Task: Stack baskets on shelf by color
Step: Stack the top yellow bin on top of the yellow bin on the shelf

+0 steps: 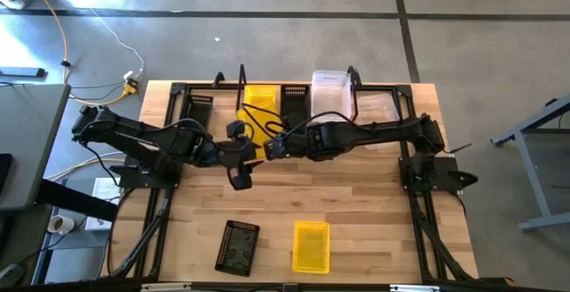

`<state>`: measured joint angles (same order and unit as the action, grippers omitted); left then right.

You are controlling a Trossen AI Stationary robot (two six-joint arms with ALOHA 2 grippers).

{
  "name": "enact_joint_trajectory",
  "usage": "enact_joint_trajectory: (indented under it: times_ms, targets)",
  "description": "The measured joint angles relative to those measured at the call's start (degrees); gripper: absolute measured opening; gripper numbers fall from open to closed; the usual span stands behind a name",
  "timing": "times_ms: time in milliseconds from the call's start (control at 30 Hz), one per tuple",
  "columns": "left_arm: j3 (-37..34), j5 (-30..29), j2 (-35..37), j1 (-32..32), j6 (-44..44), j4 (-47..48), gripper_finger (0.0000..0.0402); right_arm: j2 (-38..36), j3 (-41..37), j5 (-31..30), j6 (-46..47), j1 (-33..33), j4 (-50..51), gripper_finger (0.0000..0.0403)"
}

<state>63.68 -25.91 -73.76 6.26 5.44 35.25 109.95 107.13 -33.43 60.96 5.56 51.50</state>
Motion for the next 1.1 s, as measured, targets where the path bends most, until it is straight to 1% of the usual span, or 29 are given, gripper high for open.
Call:
enact_joint_trajectory:
  times_ms: [167,267,333,467,633,800,900,933,1033,1100]
  targets:
    - [-0.02,-1.17,-1.84,-0.02,-1.17,1.45,0.0186,0.00,0.03,0.67,-1.10,-0.15,-2.11,0.0000]
    - [0.15,-5.44,-3.05,0.00,-0.11,0.80,0.0186,0.00,0.05,2.07,-1.95,-0.10,-3.50,0.0000]
    - [-0.13,-7.86,-3.36,-0.11,0.23,2.11,0.0186,0.00,0.07,2.72,-2.03,0.14,-4.38,0.0000]
    - [0.04,-8.57,-3.94,-0.63,-0.11,1.63,0.0178,-0.02,0.08,2.70,-2.11,0.72,-5.38,0.0000]
    - [-0.02,-8.14,-3.98,-0.72,-0.10,1.74,0.0134,-0.02,0.13,4.21,-2.84,0.75,-5.99,0.0000]
    - [-0.02,-7.51,-3.98,-0.45,-2.69,1.60,0.0066,-0.02,0.15,4.12,-3.08,0.77,-5.57,0.0000]
    - [-0.02,-6.67,-3.98,0.01,-4.11,1.59,0.0021,-0.02,0.15,4.80,-4.75,0.77,-5.28,0.0000]
    - [-0.02,-6.61,-3.98,0.19,-4.57,1.61,0.0011,-0.02,0.15,5.03,-5.38,0.81,-5.17,0.0000]
    - [-0.02,-6.71,-3.98,0.77,-5.10,1.63,0.0009,-0.02,0.15,5.09,-5.78,0.83,-5.05,0.0003]
    - [-0.02,-6.70,-3.98,0.98,-5.21,1.72,0.0008,-0.02,0.15,5.15,-7.50,0.85,-5.02,0.0013]
